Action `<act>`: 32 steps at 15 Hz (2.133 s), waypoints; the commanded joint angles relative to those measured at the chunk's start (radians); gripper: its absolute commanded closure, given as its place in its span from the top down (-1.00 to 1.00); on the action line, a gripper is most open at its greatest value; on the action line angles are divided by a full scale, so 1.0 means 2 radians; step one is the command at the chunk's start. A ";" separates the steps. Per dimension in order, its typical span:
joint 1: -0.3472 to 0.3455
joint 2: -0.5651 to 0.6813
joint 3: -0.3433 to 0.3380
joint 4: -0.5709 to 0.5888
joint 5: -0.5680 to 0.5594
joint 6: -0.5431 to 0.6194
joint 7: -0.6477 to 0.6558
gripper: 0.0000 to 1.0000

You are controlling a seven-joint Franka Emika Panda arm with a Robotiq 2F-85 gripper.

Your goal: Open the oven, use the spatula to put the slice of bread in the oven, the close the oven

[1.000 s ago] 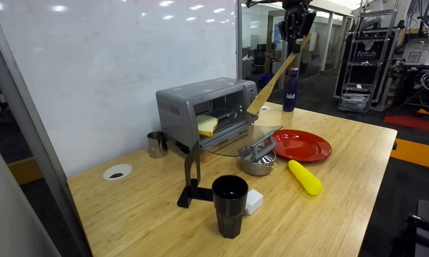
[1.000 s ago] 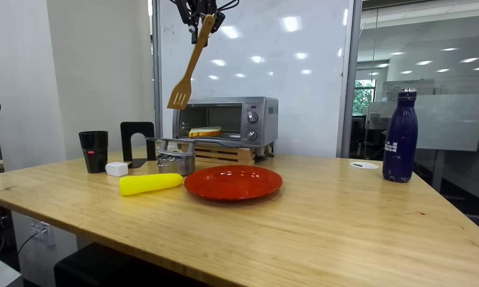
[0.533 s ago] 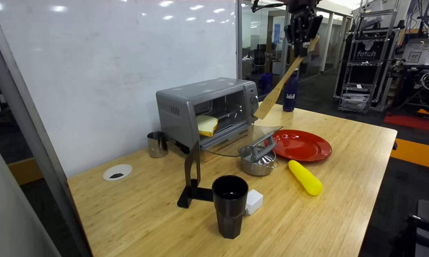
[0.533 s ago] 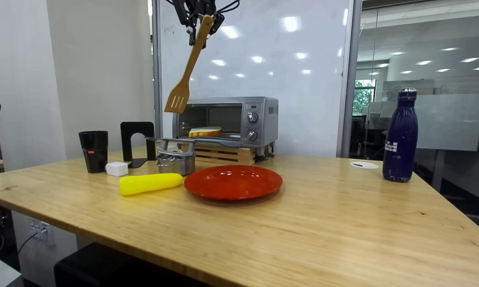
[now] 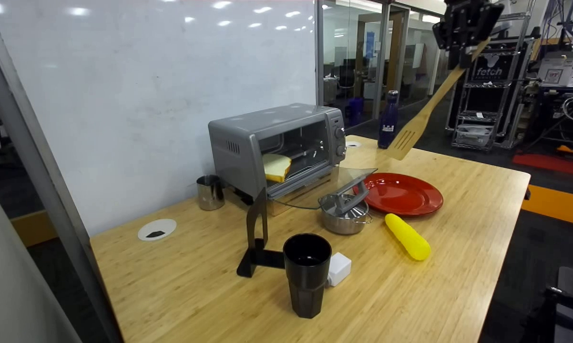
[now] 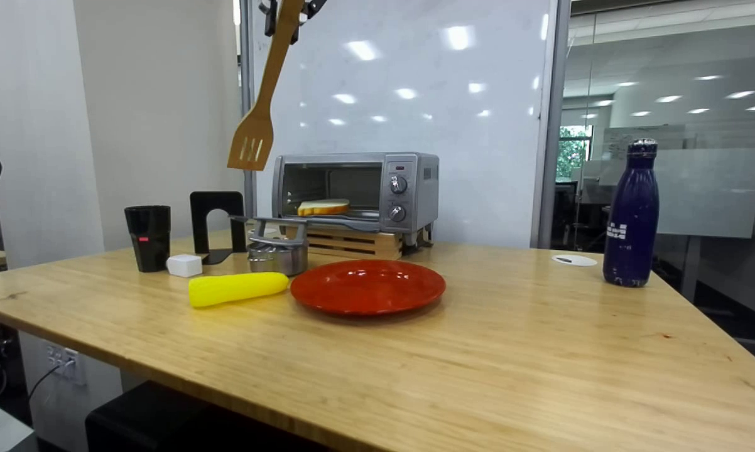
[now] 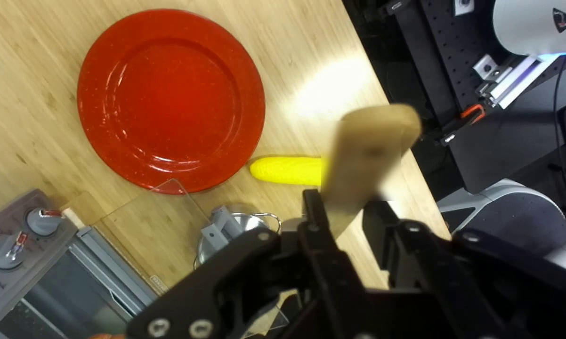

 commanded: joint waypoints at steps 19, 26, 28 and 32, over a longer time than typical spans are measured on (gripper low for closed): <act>-0.013 0.025 -0.157 -0.071 0.008 0.032 -0.322 -0.87; -0.017 0.021 -0.149 -0.079 0.007 0.038 -0.312 -0.47; -0.017 0.021 -0.149 -0.079 0.007 0.038 -0.312 -0.47; -0.017 0.021 -0.149 -0.079 0.007 0.038 -0.312 -0.47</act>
